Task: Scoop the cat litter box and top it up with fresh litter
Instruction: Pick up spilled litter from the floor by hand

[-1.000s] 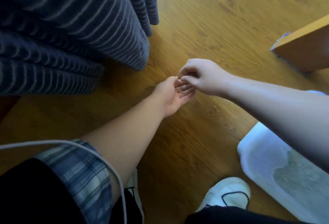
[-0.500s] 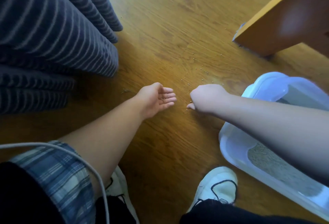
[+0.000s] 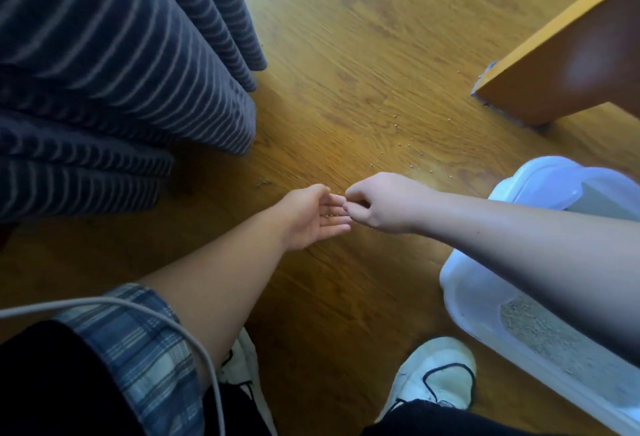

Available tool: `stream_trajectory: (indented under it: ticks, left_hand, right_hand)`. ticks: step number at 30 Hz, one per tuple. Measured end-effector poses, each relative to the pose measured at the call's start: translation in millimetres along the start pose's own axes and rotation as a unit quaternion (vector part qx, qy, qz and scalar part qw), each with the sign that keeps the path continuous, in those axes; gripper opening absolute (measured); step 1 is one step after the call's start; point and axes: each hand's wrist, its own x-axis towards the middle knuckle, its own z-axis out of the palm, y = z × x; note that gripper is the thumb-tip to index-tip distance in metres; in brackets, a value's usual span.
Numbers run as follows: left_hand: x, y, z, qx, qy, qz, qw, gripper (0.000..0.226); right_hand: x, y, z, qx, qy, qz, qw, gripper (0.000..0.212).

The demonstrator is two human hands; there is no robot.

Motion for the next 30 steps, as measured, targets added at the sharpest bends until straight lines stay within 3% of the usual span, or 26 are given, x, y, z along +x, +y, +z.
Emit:
stream_trajectory:
  ticks: [3,7,12,17,23,27,30]
  left_hand:
    - [-2,-6,0,-0.044,-0.015,0.011,0.999,0.043]
    - [-5,-9,-8,-0.054,0.015,0.026,0.998,0.039]
    - [-10,-8,-28,-0.077,0.039,0.033,0.996,0.038]
    - [-16,-7,-41,-0.080,0.057,0.032,0.995,0.036]
    - [-20,-8,-45,-0.075,0.060,0.024,0.995,0.035]
    - [-18,-10,-36,-0.055,0.063,0.025,0.996,0.037]
    - [-15,-9,-30,-0.044,0.068,0.024,0.996,0.040]
  right_hand:
    - [2,-13,3,0.023,-0.015,-0.041,0.999,0.024]
    - [21,4,4,-0.016,0.051,0.003,0.999,0.032]
    - [39,7,11,-0.057,0.037,0.009,0.998,0.030]
    - [45,1,13,-0.190,0.022,0.005,0.982,0.032]
    - [51,-21,11,-0.256,-0.005,0.021,0.966,0.023]
    - [52,-24,13,-0.247,-0.028,0.027,0.968,0.021]
    - [48,-20,10,-0.159,0.000,0.029,0.987,0.019]
